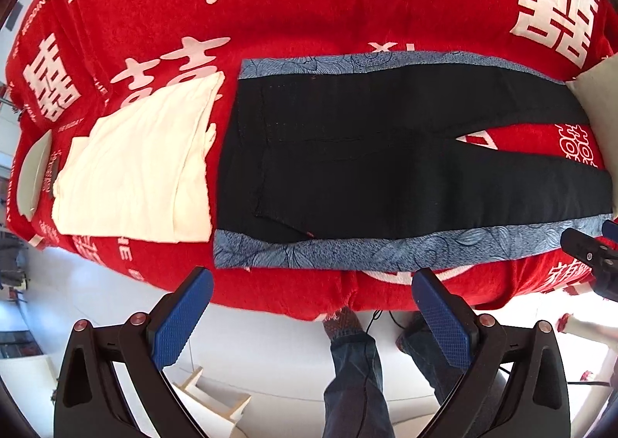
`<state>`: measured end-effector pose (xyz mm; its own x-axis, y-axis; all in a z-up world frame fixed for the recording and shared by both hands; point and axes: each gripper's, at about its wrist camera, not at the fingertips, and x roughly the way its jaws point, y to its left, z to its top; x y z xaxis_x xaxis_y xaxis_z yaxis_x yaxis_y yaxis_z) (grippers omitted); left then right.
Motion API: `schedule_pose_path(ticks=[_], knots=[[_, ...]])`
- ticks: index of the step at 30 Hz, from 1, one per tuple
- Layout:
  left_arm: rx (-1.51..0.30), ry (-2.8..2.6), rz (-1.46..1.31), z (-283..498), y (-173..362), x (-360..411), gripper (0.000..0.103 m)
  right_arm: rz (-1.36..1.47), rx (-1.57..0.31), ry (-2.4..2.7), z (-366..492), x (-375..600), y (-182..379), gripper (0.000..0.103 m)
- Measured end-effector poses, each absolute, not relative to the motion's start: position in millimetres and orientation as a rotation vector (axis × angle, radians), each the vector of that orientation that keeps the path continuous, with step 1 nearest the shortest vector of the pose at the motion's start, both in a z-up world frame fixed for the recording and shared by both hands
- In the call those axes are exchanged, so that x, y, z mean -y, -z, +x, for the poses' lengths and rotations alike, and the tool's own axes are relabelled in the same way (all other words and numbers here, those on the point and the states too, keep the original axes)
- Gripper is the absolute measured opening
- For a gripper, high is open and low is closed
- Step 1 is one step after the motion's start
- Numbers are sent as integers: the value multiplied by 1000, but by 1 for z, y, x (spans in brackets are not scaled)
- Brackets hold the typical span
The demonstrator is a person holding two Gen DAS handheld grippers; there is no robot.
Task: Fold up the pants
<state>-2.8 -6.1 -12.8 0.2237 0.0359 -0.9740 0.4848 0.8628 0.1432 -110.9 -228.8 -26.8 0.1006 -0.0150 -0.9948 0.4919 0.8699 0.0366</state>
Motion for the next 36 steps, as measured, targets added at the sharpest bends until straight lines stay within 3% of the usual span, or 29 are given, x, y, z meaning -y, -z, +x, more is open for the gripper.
schedule_pose_path(ticks=[13, 18, 20, 22, 23, 24, 28, 36], knots=[[-1327, 352, 430, 21, 79, -8, 103, 372, -1450, 448, -102, 209, 87, 103], [-1345, 367, 250, 32, 106, -26, 103, 558, -1320, 380, -112, 213, 103, 103], [-1377, 373, 152, 37, 122, -36, 103, 723, -1237, 325, -122, 218, 115, 99], [-1412, 402, 23, 40, 135, -48, 98, 908, -1175, 232, -131, 219, 134, 68], [-1428, 407, -42, 41, 142, -55, 91, 970, -1163, 202, -134, 218, 143, 63], [-1450, 417, -96, 41, 148, -61, 91, 1049, -1153, 160, -138, 215, 158, 57], [-1483, 444, -215, 41, 166, -80, 91, 1239, -1110, 36, -146, 196, 204, 56], [-1531, 536, -171, 24, 179, -85, 91, 1298, -1067, -36, -139, 184, 240, 57]])
